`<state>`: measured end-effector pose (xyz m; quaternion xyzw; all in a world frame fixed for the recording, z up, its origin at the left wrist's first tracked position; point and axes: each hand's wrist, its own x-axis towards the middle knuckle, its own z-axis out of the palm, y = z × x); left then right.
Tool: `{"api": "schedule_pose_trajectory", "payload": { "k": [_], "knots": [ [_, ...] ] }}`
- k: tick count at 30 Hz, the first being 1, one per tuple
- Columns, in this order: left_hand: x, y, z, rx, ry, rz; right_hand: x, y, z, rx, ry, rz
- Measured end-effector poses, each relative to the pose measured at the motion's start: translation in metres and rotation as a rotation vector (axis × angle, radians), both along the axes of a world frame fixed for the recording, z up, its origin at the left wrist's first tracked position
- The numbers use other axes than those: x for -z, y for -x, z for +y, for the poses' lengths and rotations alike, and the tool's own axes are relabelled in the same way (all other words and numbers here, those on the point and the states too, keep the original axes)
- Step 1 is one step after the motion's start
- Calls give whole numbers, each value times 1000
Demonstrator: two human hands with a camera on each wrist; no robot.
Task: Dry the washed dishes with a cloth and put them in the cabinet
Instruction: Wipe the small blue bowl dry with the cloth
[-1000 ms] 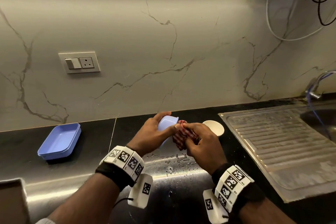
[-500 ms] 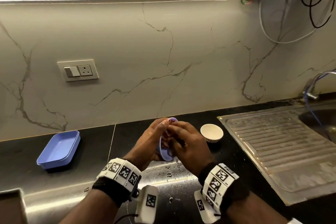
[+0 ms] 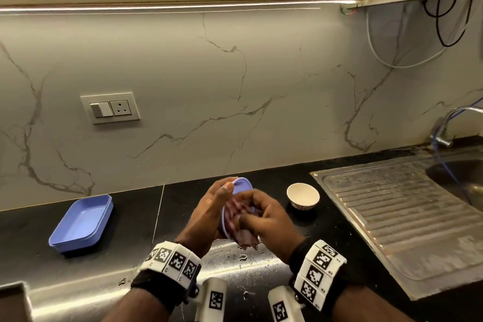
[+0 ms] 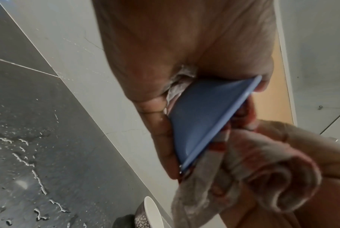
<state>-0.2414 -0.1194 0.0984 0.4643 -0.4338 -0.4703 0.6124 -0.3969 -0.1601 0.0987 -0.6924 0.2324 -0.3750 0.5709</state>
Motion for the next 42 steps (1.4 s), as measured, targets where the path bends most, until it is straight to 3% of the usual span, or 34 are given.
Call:
{"api": "schedule_pose_trajectory", "payload": {
  "k": [1, 3, 7, 10, 15, 18, 21, 23, 27, 30, 33, 36, 39, 42],
  "knots": [
    [0, -1, 0, 2, 11, 3, 0, 0, -2, 57, -44, -67],
    [1, -2, -2, 10, 26, -16, 0, 0, -4, 219, 67, -67],
    [1, 1, -2, -8, 17, -43, 4, -6, 3, 348, 572, 243],
    [4, 0, -1, -40, 36, -68, 6, -10, 8, 313, 670, 375],
    [6, -1, 0, -69, 75, -80, -5, -5, 4, 98, 415, 524],
    [6, -3, -1, -46, 69, -72, -9, -2, 1, -76, 28, 281],
    [-1, -6, -3, -32, 39, -40, -16, 0, -2, -34, -78, 23],
    [-3, -9, -5, -32, 26, -40, -18, 3, -6, 125, 92, -15],
    [3, -9, -4, -3, 44, 22, -9, 9, -28, 412, 995, 192],
    [2, -3, -3, -2, 32, 11, 3, 6, -29, 420, 1234, 483],
    [0, -1, -5, -32, 46, -62, 13, -2, -13, 429, 1140, 716],
    [2, 0, -5, -50, 62, -116, 10, -7, -4, 360, 939, 798],
    [6, 1, -5, -61, 80, -147, 0, -9, -7, 189, 663, 779],
    [7, 0, -6, -66, 62, -159, -7, -5, -6, -40, 200, 508]
  ]
}}
